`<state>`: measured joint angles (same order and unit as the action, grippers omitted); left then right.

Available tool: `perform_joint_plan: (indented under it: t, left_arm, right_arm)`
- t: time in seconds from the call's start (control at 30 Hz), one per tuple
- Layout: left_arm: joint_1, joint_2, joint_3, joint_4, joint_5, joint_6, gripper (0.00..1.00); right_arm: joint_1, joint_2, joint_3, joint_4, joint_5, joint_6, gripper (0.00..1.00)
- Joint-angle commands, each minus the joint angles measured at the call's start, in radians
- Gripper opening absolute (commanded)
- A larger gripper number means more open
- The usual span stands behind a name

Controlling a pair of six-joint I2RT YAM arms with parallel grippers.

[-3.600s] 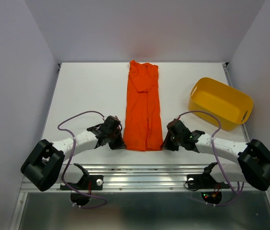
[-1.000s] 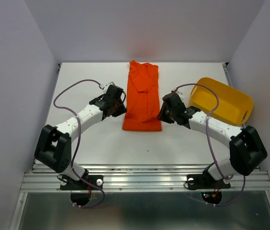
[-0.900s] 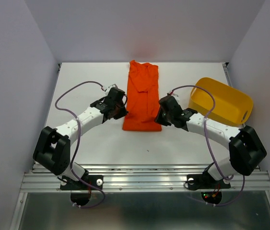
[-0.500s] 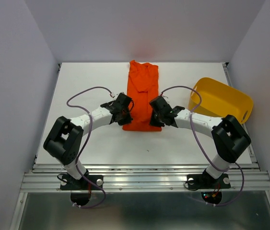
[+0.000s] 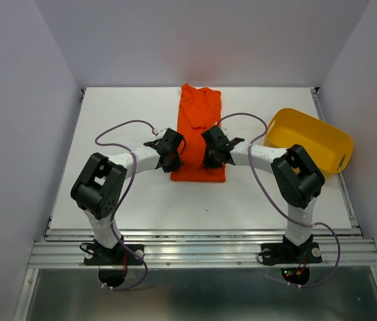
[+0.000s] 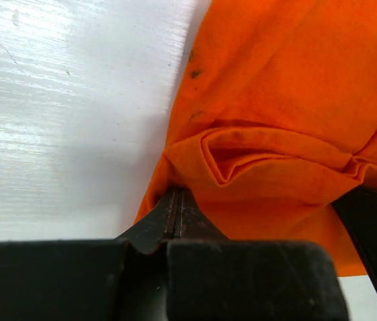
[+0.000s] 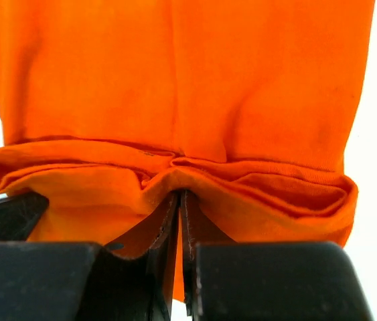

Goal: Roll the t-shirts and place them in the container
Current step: Roll the T-shirt to the center of the board.

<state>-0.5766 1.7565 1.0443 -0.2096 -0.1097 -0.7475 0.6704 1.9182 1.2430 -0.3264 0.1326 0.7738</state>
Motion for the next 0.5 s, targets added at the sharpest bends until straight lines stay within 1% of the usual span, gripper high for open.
perform_joint_plan:
  t: [0.0, 0.1, 0.17, 0.3, 0.37, 0.43, 0.47]
  left_arm:
    - [0.017, -0.014, 0.019, -0.022, -0.056, 0.026, 0.00]
    - [0.026, -0.032, 0.031, -0.039, -0.062, 0.037, 0.00]
    - [0.024, -0.054, 0.036, -0.048, -0.064, 0.046, 0.00]
    - [0.024, -0.147, 0.030, -0.045, -0.035, 0.053, 0.00]
    - [0.026, -0.213, 0.014, -0.045, -0.027, 0.051, 0.00]
    - [0.027, -0.262, -0.013, -0.048, -0.009, 0.047, 0.07]
    - [0.027, -0.276, -0.026, -0.047, -0.001, 0.042, 0.13]
  right_arm:
    - [-0.006, 0.012, 0.044, -0.022, 0.024, -0.037, 0.11]
    - [-0.006, -0.030, 0.049, -0.031, 0.030, -0.045, 0.11]
    - [-0.006, -0.102, 0.044, -0.033, 0.039, -0.050, 0.13]
    - [-0.015, -0.241, 0.006, -0.042, 0.082, -0.054, 0.17]
    - [-0.026, -0.306, -0.048, -0.046, 0.075, -0.051, 0.19]
    - [-0.061, -0.358, -0.124, -0.046, 0.038, -0.030, 0.22]
    - [-0.071, -0.373, -0.152, -0.045, 0.023, -0.021, 0.24]
